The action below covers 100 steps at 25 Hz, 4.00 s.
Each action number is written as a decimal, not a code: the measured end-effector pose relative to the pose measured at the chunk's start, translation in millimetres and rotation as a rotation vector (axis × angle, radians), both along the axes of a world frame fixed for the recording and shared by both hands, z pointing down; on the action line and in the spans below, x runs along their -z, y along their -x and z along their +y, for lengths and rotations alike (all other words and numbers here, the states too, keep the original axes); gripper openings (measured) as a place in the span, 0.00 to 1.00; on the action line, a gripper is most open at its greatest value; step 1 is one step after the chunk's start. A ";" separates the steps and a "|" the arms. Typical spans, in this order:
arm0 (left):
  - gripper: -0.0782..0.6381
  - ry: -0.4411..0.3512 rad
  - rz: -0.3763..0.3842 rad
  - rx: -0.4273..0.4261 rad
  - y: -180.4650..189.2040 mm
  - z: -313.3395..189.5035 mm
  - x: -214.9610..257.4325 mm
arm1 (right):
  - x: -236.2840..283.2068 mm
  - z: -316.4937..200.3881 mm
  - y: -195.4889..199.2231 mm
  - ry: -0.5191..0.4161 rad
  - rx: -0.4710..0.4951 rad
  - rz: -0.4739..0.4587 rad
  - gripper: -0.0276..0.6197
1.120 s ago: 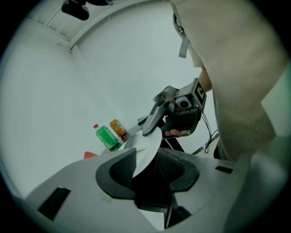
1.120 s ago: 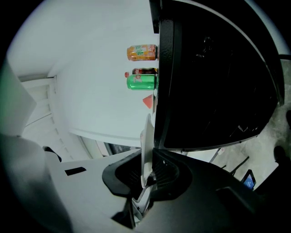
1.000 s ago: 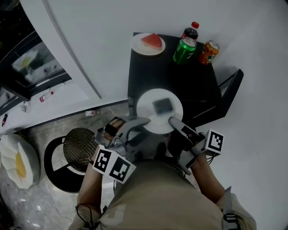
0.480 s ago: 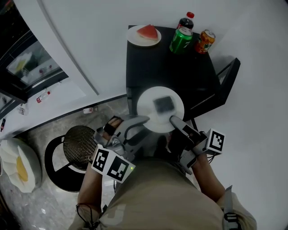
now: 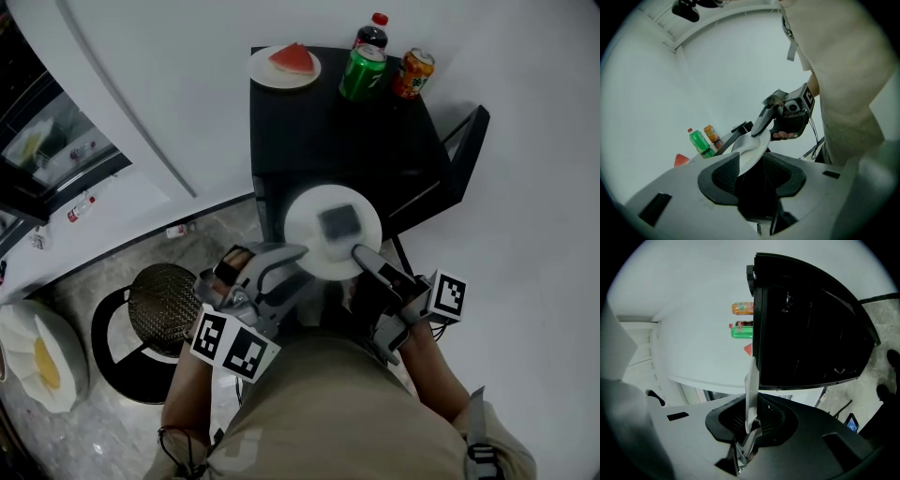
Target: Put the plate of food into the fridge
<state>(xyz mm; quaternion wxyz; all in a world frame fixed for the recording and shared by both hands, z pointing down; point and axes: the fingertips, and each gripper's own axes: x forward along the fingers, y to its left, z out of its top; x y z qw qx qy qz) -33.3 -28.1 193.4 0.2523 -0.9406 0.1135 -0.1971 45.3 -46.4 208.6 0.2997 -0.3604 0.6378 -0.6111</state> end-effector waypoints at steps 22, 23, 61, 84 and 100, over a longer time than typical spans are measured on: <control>0.31 0.039 -0.115 0.040 -49.5 26.8 -21.3 | -14.7 32.6 -54.6 0.023 0.034 0.027 0.13; 0.31 0.041 -0.117 0.040 -52.6 29.0 -21.8 | -15.1 35.1 -58.0 0.023 0.033 0.027 0.13; 0.40 1.080 0.516 0.252 -90.2 101.2 -59.9 | -59.8 136.9 -121.3 -0.014 0.065 0.005 0.13; 0.38 1.283 0.534 0.329 -93.6 123.8 -111.9 | -91.8 161.3 -98.7 0.009 0.183 0.074 0.13; 0.27 1.512 0.619 0.381 -29.1 103.9 -147.9 | -121.0 138.3 -34.1 0.111 0.213 0.214 0.13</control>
